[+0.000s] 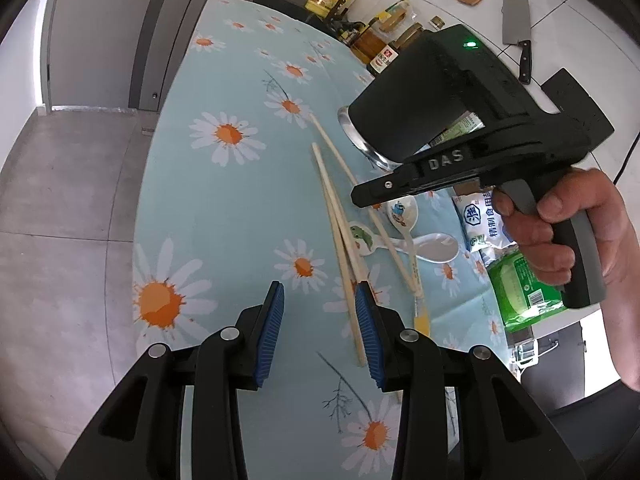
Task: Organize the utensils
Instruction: 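Close the right tool on a wooden chopstick while the left tool grasps another chopstick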
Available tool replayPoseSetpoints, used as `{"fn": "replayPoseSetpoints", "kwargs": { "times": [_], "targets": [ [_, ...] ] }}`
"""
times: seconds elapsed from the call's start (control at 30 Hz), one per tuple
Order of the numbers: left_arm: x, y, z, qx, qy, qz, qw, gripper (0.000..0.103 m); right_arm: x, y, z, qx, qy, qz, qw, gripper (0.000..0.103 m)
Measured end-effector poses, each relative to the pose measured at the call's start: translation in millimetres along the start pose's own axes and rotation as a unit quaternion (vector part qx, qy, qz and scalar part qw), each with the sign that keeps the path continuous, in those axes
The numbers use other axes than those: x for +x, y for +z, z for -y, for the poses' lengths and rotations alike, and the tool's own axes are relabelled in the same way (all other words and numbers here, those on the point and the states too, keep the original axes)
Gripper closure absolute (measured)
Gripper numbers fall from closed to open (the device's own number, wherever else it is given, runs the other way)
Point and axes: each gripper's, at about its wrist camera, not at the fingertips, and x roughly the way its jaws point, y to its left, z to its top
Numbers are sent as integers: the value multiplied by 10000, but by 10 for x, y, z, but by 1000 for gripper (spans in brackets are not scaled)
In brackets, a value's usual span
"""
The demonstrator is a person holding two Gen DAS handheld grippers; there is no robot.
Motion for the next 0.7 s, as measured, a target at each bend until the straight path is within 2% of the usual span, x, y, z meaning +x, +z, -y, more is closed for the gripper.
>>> {"fn": "replayPoseSetpoints", "kwargs": {
  "times": [0.23,0.53,0.63,0.7],
  "targets": [
    [102,235,22,-160,-217,-154,9995,68,-387,-305,11,-101,610,534,9967,97],
    [397,802,-42,-399,-649,-456,9960,68,-765,-714,314,171,1287,1154,9848,97],
    [582,994,-100,-526,-698,-701,9937,68,-816,-861,363,302,1414,1274,9813,97],
    [708,1075,-124,-576,-571,-884,9928,68,-846,-950,439,398,1492,1339,9789,97]
  ]
}}
